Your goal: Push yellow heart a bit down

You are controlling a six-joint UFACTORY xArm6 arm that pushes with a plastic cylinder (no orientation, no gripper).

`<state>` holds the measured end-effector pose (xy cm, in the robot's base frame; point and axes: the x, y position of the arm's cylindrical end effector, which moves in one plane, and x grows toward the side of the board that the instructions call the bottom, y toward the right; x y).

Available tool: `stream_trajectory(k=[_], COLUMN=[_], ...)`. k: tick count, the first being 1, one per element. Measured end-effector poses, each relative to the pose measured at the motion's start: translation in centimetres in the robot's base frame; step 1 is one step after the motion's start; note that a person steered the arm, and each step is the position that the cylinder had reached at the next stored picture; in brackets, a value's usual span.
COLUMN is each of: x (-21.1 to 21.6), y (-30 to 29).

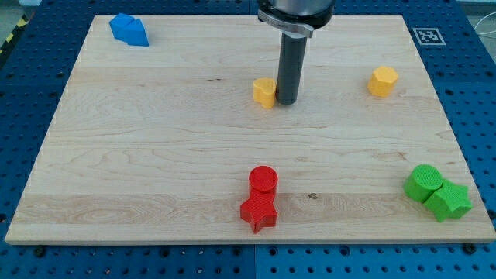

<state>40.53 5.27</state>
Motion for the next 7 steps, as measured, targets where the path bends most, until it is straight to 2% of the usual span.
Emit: stream_trajectory(k=[2,3,5,7], x=[-5.6,-7.2,-7.3,-6.0], y=[0.9,-0.6,-5.1,-5.2])
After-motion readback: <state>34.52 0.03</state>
